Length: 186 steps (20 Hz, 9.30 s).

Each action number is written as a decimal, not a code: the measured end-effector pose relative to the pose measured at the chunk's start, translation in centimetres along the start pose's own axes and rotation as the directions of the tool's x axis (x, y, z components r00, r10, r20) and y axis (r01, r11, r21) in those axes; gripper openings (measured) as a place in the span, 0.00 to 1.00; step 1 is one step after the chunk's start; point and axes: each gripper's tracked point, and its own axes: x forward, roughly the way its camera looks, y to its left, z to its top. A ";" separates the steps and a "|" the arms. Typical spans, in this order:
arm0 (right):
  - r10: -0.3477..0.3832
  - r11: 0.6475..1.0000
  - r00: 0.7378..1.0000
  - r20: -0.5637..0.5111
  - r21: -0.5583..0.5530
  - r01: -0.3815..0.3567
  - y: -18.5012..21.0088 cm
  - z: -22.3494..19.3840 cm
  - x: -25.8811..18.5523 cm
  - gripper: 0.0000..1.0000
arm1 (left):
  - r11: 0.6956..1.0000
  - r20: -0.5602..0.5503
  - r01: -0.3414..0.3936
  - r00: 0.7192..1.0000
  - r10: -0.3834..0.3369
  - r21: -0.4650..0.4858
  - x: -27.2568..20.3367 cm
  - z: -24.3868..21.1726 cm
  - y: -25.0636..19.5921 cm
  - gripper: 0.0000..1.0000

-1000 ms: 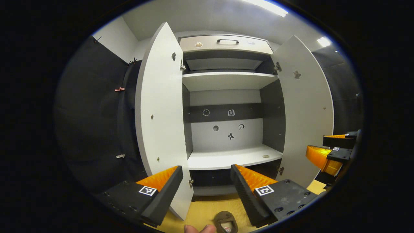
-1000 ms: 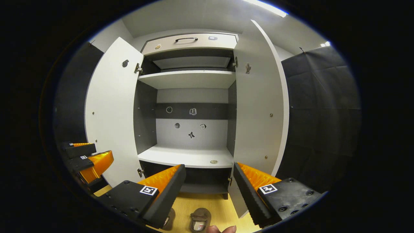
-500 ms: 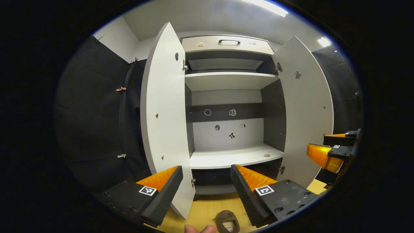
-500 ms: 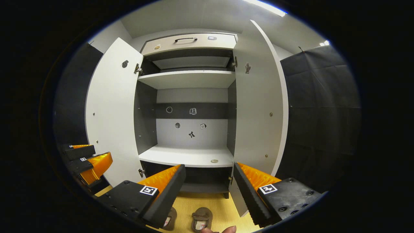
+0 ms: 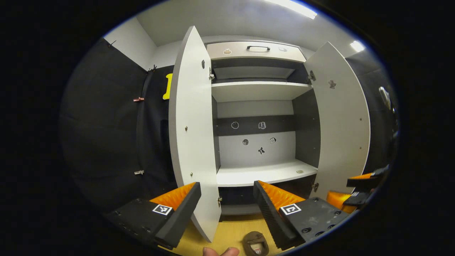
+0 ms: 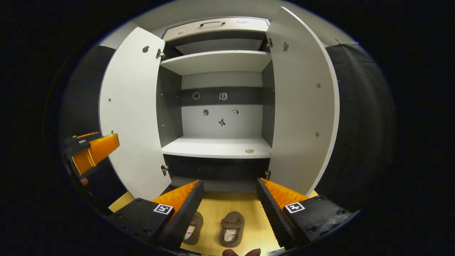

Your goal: Grab one shoe with the right hand and put it into the shoe cabinet, grab the other shoe with the left hand and put it into the shoe cabinet; then close the right door with the right hand and the left door with the left hand.

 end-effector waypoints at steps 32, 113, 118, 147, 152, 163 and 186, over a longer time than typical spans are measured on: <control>-0.061 0.991 0.887 -0.457 0.076 0.108 0.2 -32.5 15.8 0.49 | 1.000 -0.162 -0.023 0.987 0.022 -0.008 -0.8 -10.2 3.0 0.95; 0.071 0.995 0.994 0.087 0.065 -0.076 1.1 15.3 21.6 0.98 | 0.996 -0.325 0.051 0.943 -0.074 -0.079 -1.3 -16.7 -3.7 0.95; 0.047 0.999 0.975 0.215 0.015 -0.051 -0.4 16.2 13.6 0.98 | 0.990 -0.433 0.105 0.891 -0.134 -0.091 -2.3 -23.1 -5.4 0.95; -0.111 0.994 0.984 0.140 0.011 0.111 -10.8 8.5 -2.6 0.98 | 0.989 -0.672 0.148 0.732 -0.113 -0.004 5.5 -42.9 -9.2 0.10; -0.103 0.995 0.983 0.154 0.016 0.102 -10.8 9.1 -3.3 0.98 | 0.974 -0.660 0.229 0.730 -0.176 -0.006 5.0 -37.8 -11.1 0.06; -0.112 0.993 0.982 0.150 0.041 0.107 -13.4 8.9 -5.0 0.98 | 0.991 -0.619 0.119 0.775 -0.126 -0.052 6.5 -18.3 -9.9 0.06; -0.237 0.970 0.969 0.063 0.063 0.234 -22.2 5.8 -5.1 0.98 | 0.999 -0.477 -0.019 0.878 0.030 0.027 37.3 -2.0 -9.1 0.06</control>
